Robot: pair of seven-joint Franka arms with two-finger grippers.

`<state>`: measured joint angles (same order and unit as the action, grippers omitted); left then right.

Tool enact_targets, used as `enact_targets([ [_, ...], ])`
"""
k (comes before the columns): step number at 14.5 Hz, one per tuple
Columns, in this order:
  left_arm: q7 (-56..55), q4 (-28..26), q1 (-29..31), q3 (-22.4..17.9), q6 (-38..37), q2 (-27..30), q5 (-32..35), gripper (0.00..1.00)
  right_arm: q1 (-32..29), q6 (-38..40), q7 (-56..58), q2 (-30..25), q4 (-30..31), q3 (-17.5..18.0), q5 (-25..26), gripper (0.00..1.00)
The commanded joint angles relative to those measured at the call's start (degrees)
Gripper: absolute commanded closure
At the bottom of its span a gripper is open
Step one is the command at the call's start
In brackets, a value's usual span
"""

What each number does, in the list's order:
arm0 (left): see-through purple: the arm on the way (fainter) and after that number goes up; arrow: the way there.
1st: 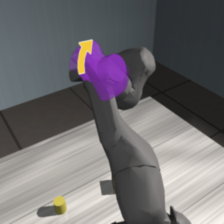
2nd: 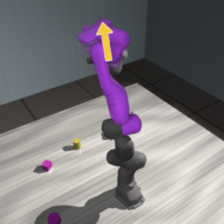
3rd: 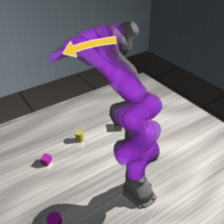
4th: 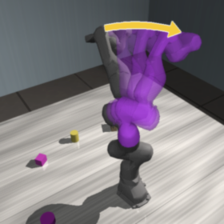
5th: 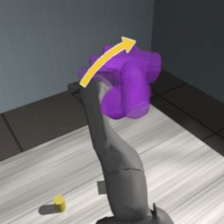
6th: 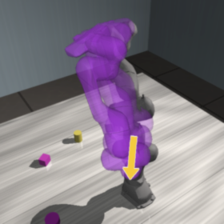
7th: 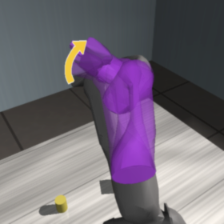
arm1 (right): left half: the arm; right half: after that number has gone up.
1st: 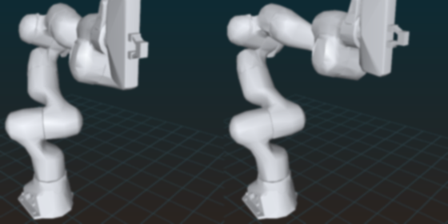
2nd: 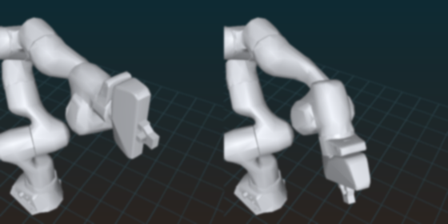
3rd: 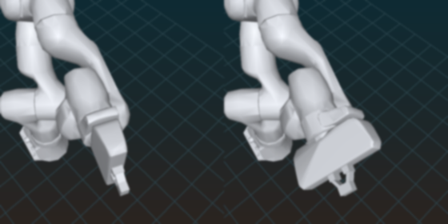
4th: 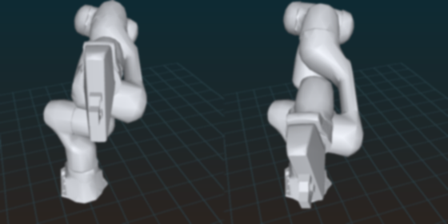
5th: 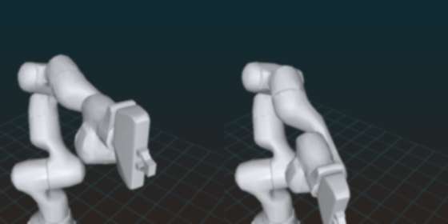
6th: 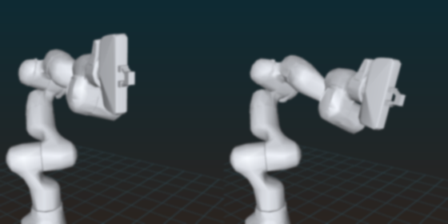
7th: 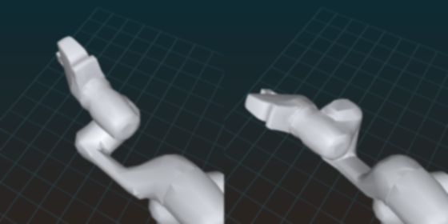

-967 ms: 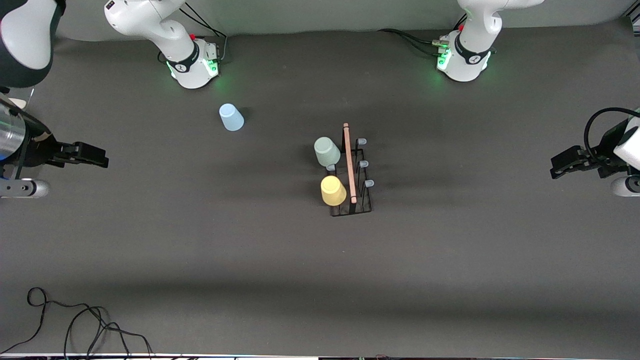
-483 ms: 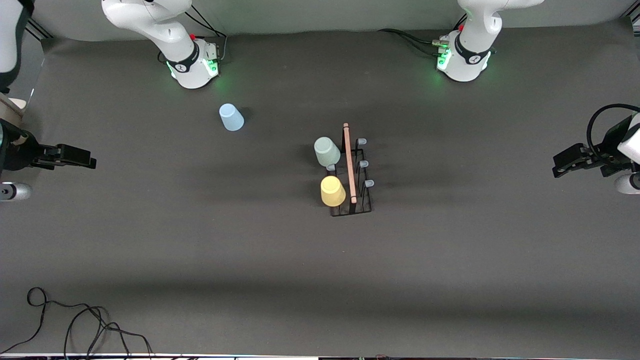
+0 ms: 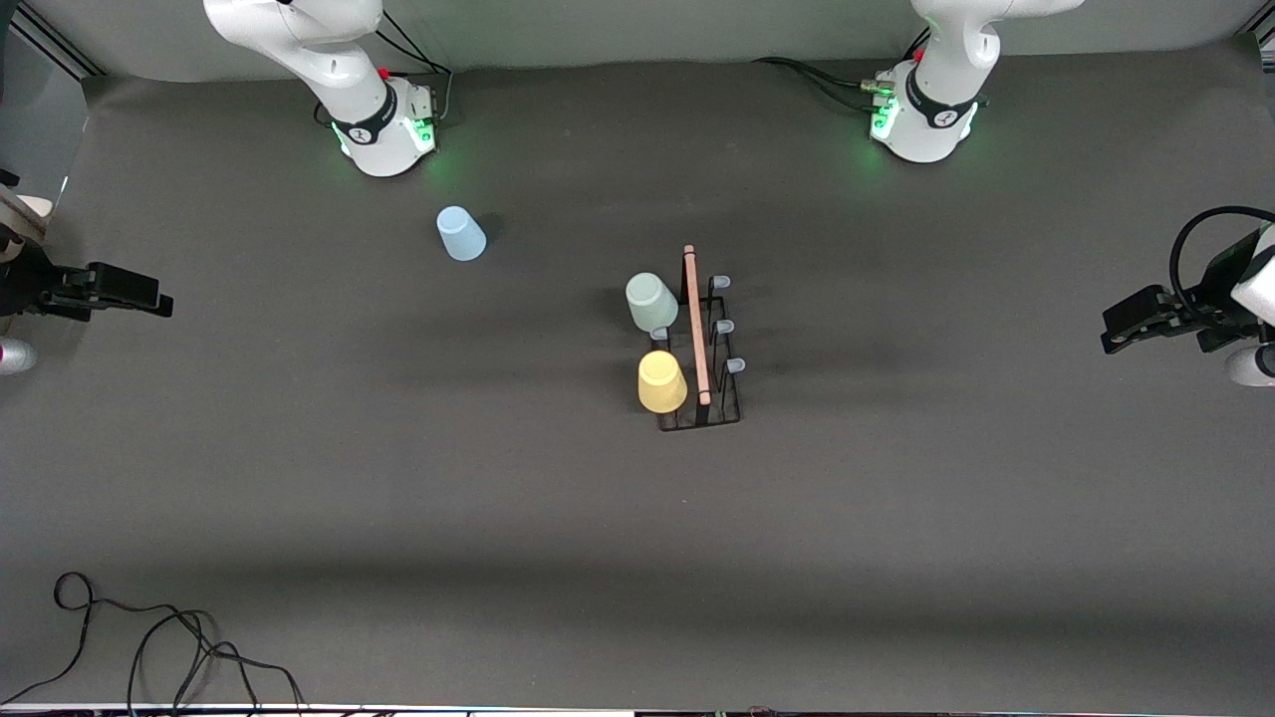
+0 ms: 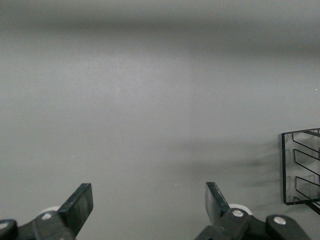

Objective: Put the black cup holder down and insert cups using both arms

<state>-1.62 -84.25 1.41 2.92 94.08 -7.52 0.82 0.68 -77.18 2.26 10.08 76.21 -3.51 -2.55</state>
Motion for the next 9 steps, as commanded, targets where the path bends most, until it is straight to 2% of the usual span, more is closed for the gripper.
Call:
enact_targets([
  [1, -0.14, 0.4, 0.0, -0.2, -0.65, 0.14, -0.03, 0.0, -2.35, -4.64, 0.11, -6.73, 9.29, 3.07, 2.46, 0.0],
  [4, -0.23, 0.4, 0.0, -0.2, -0.3, 0.14, 0.15, 0.0, -1.92, -9.64, 0.55, -10.68, 16.23, 2.9, 2.46, 0.0],
  [9, -0.23, 0.31, 0.0, -0.11, -0.39, 0.14, 0.15, 0.0, -1.74, -15.45, 0.64, -13.68, 21.61, 2.46, 2.46, 0.0],
])
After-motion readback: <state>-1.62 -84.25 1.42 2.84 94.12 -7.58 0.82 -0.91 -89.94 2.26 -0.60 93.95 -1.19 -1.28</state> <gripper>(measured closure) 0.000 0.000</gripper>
